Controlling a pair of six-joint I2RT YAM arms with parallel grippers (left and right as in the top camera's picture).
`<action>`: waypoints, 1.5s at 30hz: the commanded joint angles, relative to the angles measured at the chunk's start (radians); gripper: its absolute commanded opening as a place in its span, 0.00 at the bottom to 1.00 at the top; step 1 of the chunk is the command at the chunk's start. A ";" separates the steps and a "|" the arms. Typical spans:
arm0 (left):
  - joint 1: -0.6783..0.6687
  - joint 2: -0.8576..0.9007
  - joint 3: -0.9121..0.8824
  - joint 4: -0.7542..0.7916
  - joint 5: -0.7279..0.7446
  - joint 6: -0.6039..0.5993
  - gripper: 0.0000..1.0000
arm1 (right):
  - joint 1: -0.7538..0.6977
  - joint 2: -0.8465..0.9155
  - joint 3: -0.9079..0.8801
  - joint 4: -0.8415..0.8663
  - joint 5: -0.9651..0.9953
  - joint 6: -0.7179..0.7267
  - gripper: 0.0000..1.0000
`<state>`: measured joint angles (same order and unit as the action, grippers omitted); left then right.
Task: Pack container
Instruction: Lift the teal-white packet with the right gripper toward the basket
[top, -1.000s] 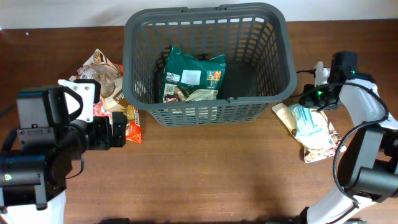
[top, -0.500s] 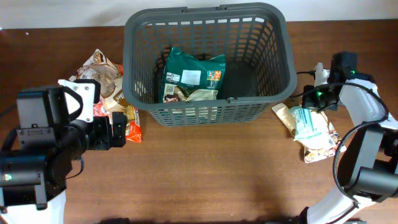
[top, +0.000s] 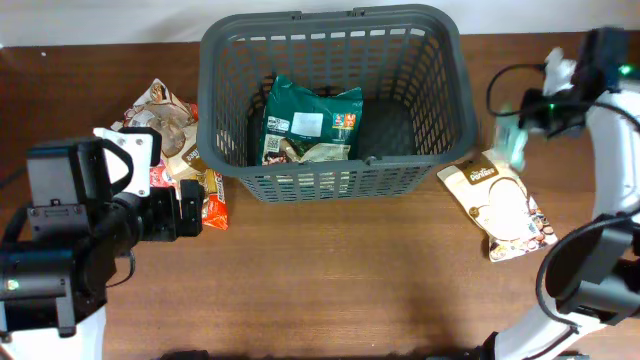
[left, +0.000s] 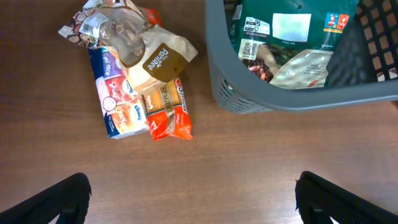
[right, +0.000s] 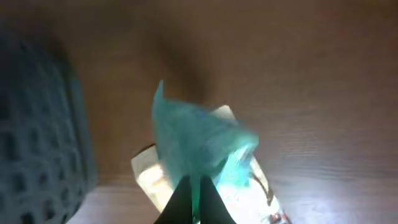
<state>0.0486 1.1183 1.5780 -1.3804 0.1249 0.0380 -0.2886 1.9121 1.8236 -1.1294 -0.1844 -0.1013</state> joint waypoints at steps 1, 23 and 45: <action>0.006 -0.001 -0.001 0.002 0.018 0.016 0.99 | 0.002 -0.010 0.062 -0.039 -0.024 0.005 0.03; 0.006 -0.001 -0.001 0.002 0.018 0.015 0.99 | 0.002 0.042 0.061 -0.037 0.024 0.466 0.99; 0.006 -0.001 -0.001 0.002 0.018 0.016 0.99 | 0.040 0.269 0.061 0.162 -0.059 1.197 0.99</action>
<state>0.0486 1.1183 1.5780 -1.3800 0.1249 0.0380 -0.2504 2.1593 1.8721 -0.9932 -0.2157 0.9787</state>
